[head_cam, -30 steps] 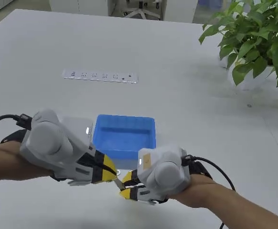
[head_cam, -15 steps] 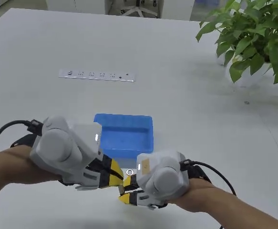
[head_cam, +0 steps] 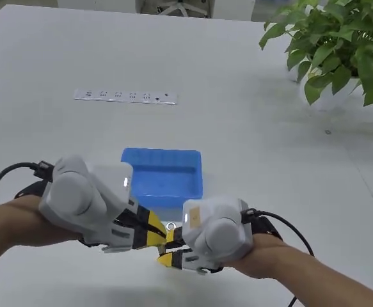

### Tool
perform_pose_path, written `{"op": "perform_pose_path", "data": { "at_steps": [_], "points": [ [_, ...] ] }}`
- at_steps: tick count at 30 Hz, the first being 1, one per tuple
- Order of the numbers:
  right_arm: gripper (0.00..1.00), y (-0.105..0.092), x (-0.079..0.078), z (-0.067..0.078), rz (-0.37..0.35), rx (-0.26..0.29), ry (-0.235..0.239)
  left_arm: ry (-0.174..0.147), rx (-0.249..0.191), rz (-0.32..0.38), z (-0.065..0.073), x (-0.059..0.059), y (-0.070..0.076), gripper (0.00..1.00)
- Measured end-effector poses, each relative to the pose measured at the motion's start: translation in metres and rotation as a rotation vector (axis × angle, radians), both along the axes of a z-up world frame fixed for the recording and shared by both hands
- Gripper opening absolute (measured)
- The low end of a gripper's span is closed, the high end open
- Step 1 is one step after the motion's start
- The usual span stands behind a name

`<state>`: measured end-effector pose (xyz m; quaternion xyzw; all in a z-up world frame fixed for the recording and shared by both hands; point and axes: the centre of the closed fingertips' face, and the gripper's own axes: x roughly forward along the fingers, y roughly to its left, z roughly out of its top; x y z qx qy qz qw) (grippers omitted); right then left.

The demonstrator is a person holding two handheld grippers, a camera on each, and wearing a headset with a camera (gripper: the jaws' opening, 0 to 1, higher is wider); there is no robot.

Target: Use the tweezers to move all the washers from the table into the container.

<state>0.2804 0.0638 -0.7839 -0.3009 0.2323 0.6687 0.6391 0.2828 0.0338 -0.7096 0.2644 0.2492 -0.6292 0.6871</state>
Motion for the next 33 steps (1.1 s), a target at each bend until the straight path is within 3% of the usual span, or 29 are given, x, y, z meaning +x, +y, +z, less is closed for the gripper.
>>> {"op": "perform_pose_path", "data": {
  "at_steps": [33],
  "points": [
    [0.13,-0.011,0.030,0.003,-0.076,0.013,-0.036,-0.001,0.000,-0.025,0.002,0.023,-0.011,0.06]
  ]
}}
